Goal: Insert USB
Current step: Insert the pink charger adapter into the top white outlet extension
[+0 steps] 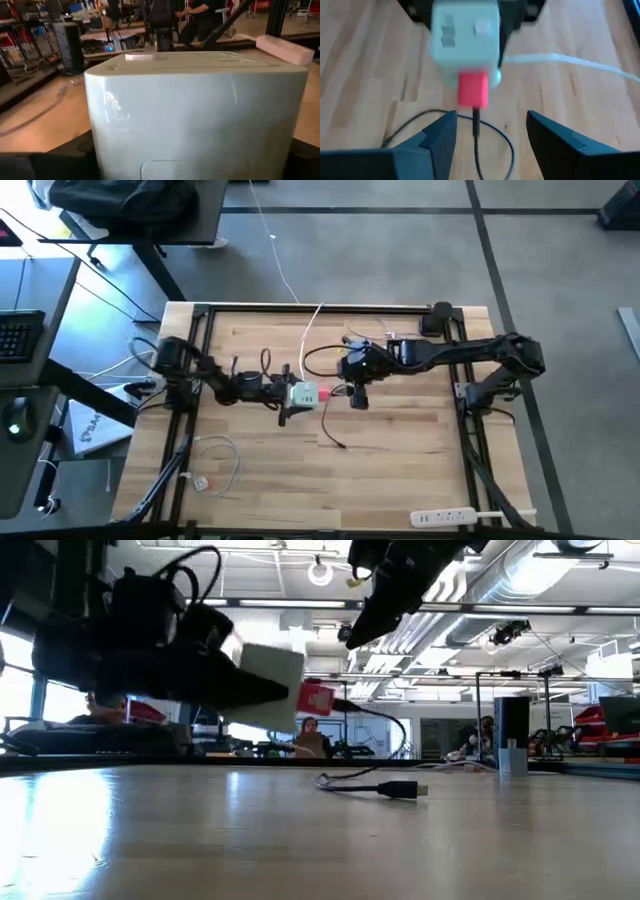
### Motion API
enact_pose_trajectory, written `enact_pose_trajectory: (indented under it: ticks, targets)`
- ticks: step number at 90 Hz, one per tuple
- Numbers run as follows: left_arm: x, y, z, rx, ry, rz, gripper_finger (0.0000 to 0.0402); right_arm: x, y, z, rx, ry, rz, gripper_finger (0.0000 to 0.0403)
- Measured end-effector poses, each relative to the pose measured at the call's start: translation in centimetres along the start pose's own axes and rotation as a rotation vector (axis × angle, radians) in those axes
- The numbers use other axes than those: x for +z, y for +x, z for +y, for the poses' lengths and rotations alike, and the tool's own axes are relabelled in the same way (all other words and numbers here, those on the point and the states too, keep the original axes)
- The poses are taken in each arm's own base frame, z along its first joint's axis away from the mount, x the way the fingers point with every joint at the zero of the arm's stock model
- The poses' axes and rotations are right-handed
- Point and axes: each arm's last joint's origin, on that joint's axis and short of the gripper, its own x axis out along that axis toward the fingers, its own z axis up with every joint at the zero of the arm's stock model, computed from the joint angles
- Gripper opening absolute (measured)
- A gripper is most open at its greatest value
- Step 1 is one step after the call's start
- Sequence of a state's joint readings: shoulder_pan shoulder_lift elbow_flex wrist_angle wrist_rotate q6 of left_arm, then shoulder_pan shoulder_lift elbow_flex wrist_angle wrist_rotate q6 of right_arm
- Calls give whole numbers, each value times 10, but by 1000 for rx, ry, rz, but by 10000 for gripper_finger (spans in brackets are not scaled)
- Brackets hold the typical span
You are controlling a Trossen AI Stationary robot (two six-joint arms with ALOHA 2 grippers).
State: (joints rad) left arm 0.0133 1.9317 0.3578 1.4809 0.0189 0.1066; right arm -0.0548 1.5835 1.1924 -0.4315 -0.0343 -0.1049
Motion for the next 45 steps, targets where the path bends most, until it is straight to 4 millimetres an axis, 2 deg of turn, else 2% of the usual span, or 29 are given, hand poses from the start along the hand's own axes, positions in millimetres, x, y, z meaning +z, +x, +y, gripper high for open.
enact_pose_trajectory:
  ticks: [10, 25, 45]
  targets:
    - [-12, 10, 1, 6, -14, -19, 294, -12, 17, 1, -7, 31, -81, 206]
    - [-28, 15, 2, 8, -27, 34, 294, -28, 30, 0, -12, 53, -191, 207]
    - [-36, 24, 4, 4, -35, 43, 294, -36, 46, 2, 46, 51, -304, 207]
